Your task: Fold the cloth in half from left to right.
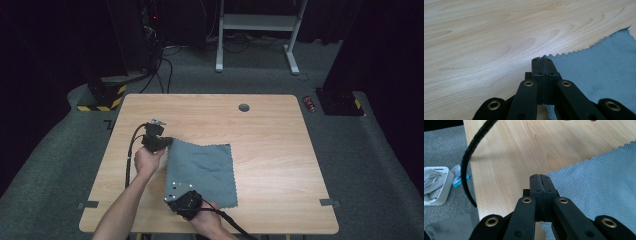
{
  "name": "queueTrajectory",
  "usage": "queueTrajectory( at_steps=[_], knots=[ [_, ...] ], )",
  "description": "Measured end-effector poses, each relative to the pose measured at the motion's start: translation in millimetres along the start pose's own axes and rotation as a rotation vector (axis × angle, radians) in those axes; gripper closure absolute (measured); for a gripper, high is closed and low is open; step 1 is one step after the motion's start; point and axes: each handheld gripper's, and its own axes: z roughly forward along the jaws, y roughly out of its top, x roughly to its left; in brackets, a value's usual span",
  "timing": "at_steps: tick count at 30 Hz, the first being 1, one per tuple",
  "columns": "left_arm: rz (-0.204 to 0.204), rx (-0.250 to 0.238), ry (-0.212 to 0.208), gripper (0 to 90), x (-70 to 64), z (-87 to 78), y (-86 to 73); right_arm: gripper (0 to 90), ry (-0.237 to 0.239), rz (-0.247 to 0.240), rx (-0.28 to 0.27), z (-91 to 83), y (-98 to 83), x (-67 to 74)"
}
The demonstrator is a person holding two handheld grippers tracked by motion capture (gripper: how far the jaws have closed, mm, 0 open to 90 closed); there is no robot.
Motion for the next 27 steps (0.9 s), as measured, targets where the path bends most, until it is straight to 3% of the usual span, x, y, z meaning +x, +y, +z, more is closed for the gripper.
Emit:
queueTrajectory(
  at_steps=[5,10,18,27],
  knots=[
    [-0.017,-0.006,0.000,89.6,1.1,-4.4,0.0,89.9,0.005,0.002,-0.023,-4.7,2.6,-1.8],
    [-0.003,-0.005,-0.011,89.6,-6.2,0.9,2.2,89.9,-0.005,0.016,-0.023,-12.8,-5.2,-4.6],
    [0.065,0.012,-0.032,89.6,-31.6,12.4,16.6,89.9,-0.041,0.072,-0.036,-30.4,-28.5,-13.8],
    [0.081,0.004,-0.069,89.6,-53.8,26.2,26.9,89.8,-0.080,0.140,-0.049,-46.7,-53.4,-20.9]
  ],
)
